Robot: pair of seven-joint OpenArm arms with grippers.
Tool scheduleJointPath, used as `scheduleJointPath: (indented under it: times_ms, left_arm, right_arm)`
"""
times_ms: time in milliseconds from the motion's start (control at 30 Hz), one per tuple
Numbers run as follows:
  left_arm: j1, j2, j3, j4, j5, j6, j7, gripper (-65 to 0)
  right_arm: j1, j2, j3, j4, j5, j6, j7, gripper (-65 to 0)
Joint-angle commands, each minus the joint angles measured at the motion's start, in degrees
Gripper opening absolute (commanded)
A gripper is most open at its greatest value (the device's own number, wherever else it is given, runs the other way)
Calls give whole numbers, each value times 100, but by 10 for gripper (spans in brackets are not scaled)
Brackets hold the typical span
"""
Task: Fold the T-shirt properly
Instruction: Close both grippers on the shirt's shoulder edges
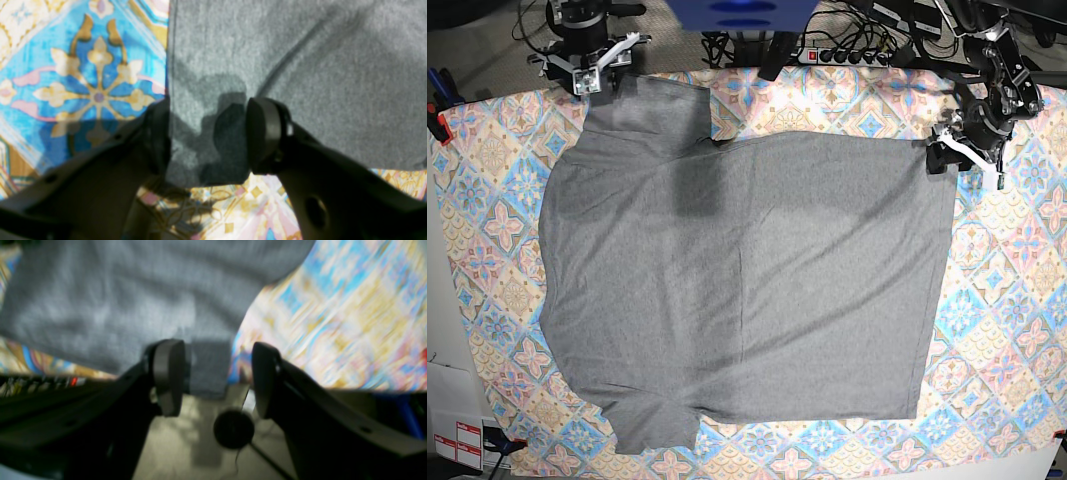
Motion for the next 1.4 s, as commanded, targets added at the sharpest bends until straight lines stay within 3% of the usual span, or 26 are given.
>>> scheduleJointPath:
  times_ms: [0, 367, 600, 767, 900, 1067, 1167, 1367]
  left_arm:
    - [130, 83, 74, -57, 242, -56, 579, -313]
    - [209, 74, 74, -57, 242, -56, 570, -313]
    - [200, 30, 74, -57, 242, -56, 570, -313]
    - [200, 30, 74, -57, 242, -56, 570, -313]
    - [200, 30, 74, -57, 242, -56, 570, -313]
    - [192, 30, 74, -57, 242, -56, 570, -313]
    - [183, 30, 74, -57, 242, -56, 570, -313]
    - [192, 30, 74, -57, 242, -56, 570, -313]
  right_arm:
    - [184, 49, 26, 107, 48, -77, 34, -321]
    - [658, 49, 35, 107, 57, -77, -810, -321]
    - [860, 49, 44, 72, 74, -77, -889, -321]
    - [966, 76, 316, -210, 751, -69, -889, -321]
    - [984, 181, 492, -429, 1147, 476, -889, -322]
    - [984, 190, 853, -429, 1604, 705, -889, -322]
    - [984, 199, 844, -429, 1613, 758, -1012, -321]
    - [1256, 199, 870, -570, 1622, 1408, -1505, -324]
